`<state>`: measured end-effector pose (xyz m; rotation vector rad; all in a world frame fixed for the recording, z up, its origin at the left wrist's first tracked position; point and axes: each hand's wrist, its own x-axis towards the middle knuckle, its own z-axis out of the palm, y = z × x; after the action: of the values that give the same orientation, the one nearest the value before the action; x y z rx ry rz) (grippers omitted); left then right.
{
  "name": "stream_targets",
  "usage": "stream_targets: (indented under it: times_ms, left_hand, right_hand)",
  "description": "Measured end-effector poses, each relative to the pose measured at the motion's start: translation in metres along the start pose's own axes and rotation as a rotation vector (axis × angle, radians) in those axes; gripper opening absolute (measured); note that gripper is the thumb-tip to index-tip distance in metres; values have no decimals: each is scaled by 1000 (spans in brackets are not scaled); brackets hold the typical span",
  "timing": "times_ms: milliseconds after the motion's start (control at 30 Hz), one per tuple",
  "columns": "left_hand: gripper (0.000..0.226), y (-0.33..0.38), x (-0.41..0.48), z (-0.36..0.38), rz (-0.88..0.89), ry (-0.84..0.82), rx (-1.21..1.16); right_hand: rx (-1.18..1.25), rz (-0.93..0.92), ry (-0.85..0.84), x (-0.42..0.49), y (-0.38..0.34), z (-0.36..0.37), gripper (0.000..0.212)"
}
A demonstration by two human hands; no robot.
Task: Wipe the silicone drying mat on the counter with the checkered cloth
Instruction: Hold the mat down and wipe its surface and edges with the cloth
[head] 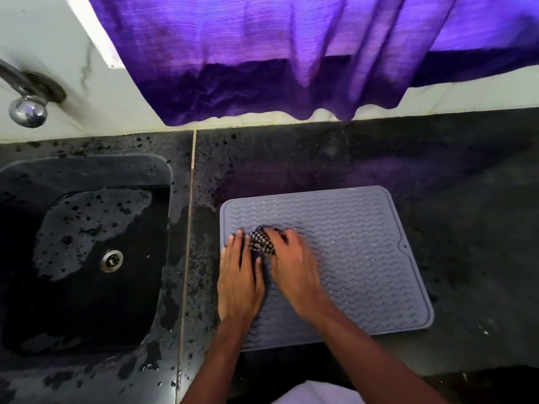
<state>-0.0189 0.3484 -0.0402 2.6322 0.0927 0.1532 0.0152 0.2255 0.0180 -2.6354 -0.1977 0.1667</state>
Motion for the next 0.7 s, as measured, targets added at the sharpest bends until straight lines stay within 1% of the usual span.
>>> stream_targets:
  times_ms: [67,233,300,400,567,700]
  left_hand:
    - [53,1,1,1,-25,5,40]
    - [54,2,1,1,-36,17,54]
    - [54,2,1,1,-41,15,55]
    - [55,3,1,0,-49,-5,71]
    - [55,3,2,-1,-52,-14,77]
    - [56,4,1,-1,-53,-16,82]
  right_hand:
    - [-22,18,12,-3,3,4,61]
    - [-36,106,80,-7,29,-5,59]
    - [-22,147,128,-11,48,-15,58]
    - [-63,220,176,-15,77,-31,56]
    - [-109,333,191,-16,125,-56,55]
    - [-109,403,264,-18,155,-72,53]
